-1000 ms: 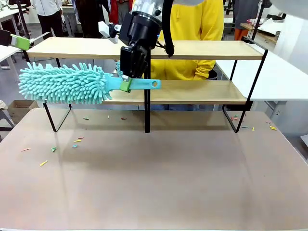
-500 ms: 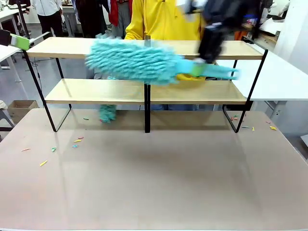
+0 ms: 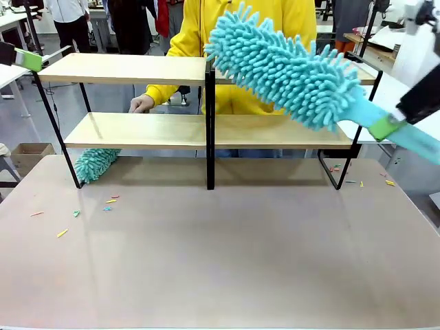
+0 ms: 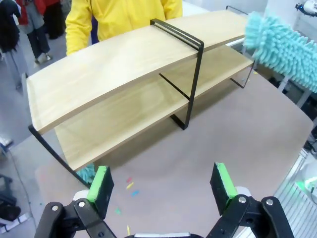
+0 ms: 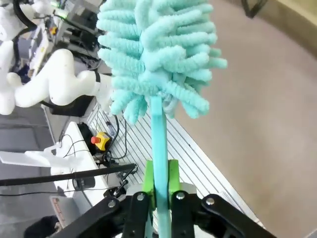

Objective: Clean the shelves.
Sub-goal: Clean another randomly selected level of the Shelf with the Duster.

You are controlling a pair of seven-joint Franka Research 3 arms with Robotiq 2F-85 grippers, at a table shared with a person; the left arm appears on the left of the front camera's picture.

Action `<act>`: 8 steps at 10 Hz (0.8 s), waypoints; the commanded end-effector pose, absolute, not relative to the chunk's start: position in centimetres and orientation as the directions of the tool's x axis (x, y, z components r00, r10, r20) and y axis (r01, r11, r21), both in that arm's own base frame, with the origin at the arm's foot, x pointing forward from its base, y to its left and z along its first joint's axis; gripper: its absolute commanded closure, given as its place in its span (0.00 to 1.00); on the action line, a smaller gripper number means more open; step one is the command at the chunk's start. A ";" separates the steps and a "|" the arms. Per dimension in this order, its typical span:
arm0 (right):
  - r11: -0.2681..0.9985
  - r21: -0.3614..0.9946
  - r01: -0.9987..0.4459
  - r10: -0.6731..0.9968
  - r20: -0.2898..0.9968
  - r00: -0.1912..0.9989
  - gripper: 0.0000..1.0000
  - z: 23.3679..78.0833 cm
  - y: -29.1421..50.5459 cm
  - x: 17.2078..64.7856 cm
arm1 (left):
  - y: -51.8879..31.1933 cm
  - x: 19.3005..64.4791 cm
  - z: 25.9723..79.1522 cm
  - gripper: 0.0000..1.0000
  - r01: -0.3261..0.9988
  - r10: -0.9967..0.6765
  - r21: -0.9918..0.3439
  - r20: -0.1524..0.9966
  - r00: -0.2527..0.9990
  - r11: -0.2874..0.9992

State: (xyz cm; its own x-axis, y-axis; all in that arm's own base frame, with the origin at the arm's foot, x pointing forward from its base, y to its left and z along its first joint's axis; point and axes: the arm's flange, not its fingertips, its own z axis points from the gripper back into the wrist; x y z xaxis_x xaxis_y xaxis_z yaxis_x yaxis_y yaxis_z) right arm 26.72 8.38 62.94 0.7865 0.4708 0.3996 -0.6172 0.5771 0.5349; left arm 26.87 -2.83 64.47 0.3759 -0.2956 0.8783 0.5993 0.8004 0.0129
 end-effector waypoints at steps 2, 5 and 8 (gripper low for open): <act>0.577 0.535 -0.617 0.471 0.400 0.787 0.88 62.9 8.4 26.7 | -2.8 26.9 64.4 0.00 0.607 -0.297 0.012 0.880 0.370 0.794; 0.460 0.557 -0.692 0.406 0.560 0.722 0.88 67.7 1.2 28.2 | -2.8 26.9 64.4 0.00 0.607 -0.297 0.012 0.880 0.370 0.794; 0.402 0.570 -0.717 0.255 0.682 0.686 0.88 71.5 -14.0 24.2 | -2.8 26.9 64.4 0.00 0.607 -0.297 0.012 0.880 0.370 0.794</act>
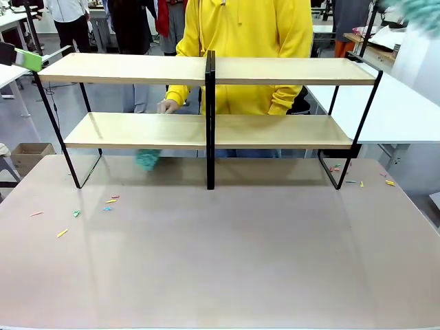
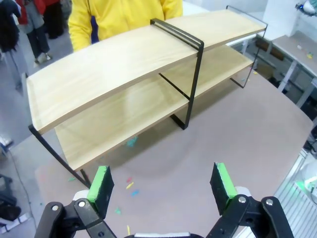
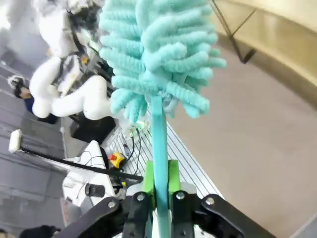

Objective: Clean the shelves.
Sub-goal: Clean another randomly selected level of the Shelf with the Duster.

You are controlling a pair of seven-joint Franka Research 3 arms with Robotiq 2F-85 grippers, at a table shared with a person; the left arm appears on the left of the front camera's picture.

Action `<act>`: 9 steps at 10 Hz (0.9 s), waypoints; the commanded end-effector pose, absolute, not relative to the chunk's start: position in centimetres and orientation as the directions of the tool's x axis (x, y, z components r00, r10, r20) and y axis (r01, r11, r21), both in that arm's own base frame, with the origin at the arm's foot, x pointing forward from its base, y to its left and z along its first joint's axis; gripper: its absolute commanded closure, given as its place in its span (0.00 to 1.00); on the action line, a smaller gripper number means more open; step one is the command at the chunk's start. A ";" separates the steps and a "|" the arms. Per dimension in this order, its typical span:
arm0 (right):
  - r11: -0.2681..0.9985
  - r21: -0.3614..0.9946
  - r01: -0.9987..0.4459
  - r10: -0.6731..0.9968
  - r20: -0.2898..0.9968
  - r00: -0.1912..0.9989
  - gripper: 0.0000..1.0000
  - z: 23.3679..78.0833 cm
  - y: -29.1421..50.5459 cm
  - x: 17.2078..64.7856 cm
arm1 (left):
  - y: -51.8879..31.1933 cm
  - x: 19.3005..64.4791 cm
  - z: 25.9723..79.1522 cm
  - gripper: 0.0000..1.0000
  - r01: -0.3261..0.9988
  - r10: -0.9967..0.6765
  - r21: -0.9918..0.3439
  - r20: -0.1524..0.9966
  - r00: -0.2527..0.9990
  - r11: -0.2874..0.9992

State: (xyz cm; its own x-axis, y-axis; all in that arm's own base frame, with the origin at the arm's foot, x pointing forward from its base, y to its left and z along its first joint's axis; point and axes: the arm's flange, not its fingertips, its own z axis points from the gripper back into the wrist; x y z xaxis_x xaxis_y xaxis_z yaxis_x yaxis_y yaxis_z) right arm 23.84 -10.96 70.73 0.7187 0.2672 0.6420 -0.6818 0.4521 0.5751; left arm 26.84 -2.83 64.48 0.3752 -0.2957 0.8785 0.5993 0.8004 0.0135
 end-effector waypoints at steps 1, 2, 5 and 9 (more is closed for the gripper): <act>0.383 0.533 -0.754 0.235 0.733 0.638 0.88 71.6 -17.8 22.7 | -2.8 26.9 64.4 0.00 0.607 -0.297 0.012 0.880 0.370 0.794; 0.384 0.501 -0.776 0.222 0.766 0.604 0.88 70.8 -20.5 21.4 | -2.8 26.9 64.4 0.00 0.607 -0.297 0.012 0.880 0.370 0.794; 0.412 0.524 -0.745 0.179 0.755 0.630 0.88 70.4 -21.9 19.4 | -2.8 26.9 64.4 0.00 0.607 -0.297 0.012 0.880 0.370 0.794; 0.412 0.524 -0.745 0.179 0.755 0.630 0.88 70.4 -21.9 19.4 | -2.8 26.9 64.4 0.00 0.607 -0.297 0.012 0.880 0.370 0.794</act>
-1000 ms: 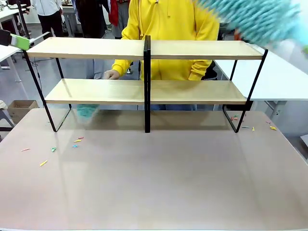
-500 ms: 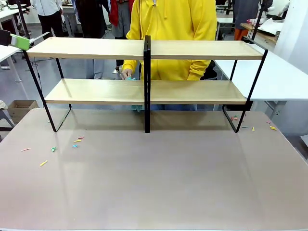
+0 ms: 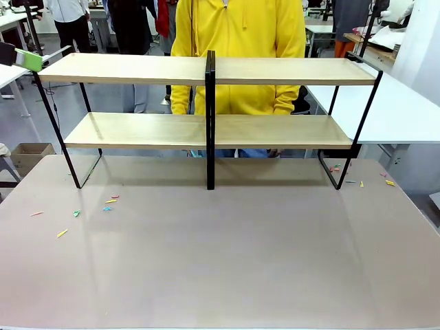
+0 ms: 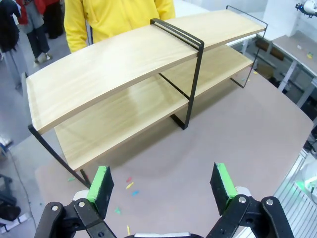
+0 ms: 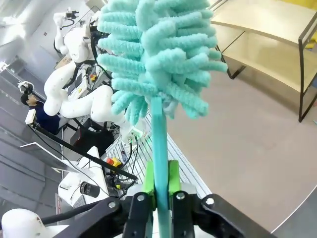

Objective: Clean the shelves.
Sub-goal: Place the Duster on the table.

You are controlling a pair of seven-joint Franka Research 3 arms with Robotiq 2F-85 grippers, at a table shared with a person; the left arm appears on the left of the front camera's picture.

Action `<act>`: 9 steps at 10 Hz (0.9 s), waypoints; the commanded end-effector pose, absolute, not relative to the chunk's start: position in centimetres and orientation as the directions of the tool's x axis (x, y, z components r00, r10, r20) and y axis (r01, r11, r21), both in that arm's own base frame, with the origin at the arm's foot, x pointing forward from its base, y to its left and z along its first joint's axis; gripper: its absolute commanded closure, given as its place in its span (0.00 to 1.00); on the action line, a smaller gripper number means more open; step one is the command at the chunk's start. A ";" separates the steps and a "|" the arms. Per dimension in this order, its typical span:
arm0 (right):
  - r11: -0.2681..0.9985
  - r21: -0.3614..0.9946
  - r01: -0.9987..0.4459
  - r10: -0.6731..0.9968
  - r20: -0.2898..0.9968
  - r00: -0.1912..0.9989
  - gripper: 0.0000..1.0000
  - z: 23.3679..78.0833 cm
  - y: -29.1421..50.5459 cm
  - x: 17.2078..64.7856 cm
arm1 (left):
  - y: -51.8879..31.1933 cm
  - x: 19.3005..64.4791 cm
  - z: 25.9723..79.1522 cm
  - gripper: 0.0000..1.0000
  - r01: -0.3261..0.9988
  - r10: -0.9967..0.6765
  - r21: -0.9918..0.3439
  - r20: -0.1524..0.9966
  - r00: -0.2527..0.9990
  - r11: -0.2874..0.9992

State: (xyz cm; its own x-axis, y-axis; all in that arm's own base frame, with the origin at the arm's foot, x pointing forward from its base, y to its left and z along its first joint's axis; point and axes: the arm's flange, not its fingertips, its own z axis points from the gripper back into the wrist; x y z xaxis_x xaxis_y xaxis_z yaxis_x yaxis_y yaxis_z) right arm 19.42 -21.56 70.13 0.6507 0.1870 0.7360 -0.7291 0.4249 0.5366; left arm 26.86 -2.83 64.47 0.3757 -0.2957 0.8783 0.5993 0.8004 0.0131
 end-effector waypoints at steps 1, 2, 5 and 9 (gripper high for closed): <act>0.412 0.524 -0.745 0.179 0.755 0.630 0.88 70.4 -21.9 19.4 | -2.8 26.9 64.4 0.00 0.607 -0.297 0.012 0.880 0.370 0.794; 0.412 0.524 -0.745 0.179 0.755 0.630 0.88 70.4 -21.9 19.4 | -2.8 26.9 64.4 0.00 0.607 -0.297 0.012 0.880 0.370 0.794; 0.412 0.524 -0.745 0.179 0.755 0.630 0.88 70.4 -21.9 19.4 | -2.8 26.9 64.4 0.00 0.607 -0.297 0.012 0.880 0.370 0.794; 0.399 0.545 -0.737 0.384 0.631 0.674 0.88 67.3 -17.4 20.7 | -4.4 28.6 62.1 0.00 0.682 -0.293 -0.160 0.816 0.499 0.714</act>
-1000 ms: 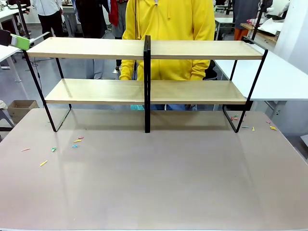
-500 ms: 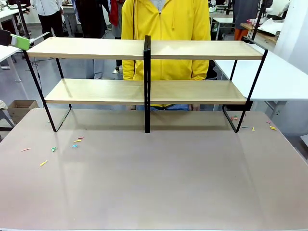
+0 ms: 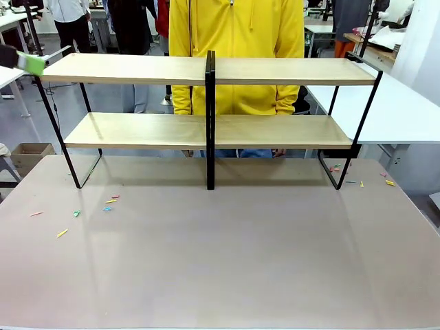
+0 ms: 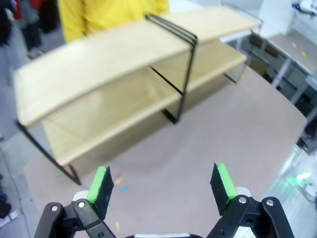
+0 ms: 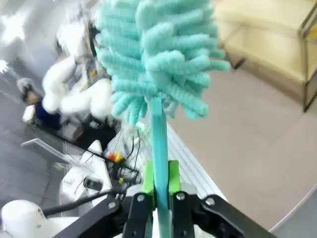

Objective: Clean the shelves.
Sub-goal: Place the Duster on the table.

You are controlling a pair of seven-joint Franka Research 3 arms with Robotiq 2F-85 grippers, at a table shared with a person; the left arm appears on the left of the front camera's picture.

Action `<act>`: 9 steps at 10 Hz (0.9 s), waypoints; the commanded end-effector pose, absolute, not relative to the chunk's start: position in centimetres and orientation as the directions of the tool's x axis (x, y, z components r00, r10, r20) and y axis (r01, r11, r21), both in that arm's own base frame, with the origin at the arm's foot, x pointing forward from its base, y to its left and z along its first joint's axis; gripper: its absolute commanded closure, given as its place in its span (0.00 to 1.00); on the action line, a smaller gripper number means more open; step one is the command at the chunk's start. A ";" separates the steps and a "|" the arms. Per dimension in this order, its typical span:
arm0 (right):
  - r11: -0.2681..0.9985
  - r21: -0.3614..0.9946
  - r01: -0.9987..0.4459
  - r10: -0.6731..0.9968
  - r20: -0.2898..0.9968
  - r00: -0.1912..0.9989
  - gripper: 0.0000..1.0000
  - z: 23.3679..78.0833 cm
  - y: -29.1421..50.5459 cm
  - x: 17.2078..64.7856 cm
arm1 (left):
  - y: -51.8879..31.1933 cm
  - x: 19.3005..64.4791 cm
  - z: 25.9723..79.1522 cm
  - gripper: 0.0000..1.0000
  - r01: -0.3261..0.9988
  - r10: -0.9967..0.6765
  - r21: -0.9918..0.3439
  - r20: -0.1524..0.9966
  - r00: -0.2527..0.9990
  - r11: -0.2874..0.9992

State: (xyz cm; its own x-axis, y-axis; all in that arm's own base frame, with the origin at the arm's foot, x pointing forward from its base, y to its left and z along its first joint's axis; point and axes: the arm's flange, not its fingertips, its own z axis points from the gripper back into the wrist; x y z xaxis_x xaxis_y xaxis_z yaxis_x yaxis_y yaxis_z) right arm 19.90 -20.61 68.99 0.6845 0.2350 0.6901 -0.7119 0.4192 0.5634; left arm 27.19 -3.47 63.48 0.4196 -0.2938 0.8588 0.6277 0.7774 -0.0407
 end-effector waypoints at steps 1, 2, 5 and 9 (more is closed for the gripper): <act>0.337 0.587 -0.736 0.540 0.520 0.662 0.88 62.6 -13.1 22.0 | -4.9 29.1 57.9 0.00 0.666 -0.268 -0.322 0.733 0.625 0.673; 0.328 0.631 -0.703 0.627 0.412 0.662 0.88 57.0 -10.0 23.2 | -4.3 29.0 53.2 0.00 0.614 -0.212 -0.487 0.649 0.730 0.621; 0.386 0.749 -0.539 0.774 0.055 0.631 0.88 42.3 -5.6 23.6 | -3.0 26.4 36.0 0.00 0.352 0.003 -0.794 0.407 0.913 0.496; 0.493 0.675 -0.548 0.717 0.041 0.696 0.88 37.7 -7.0 25.7 | 1.8 36.7 39.5 0.00 0.288 0.074 -0.884 0.337 0.939 0.368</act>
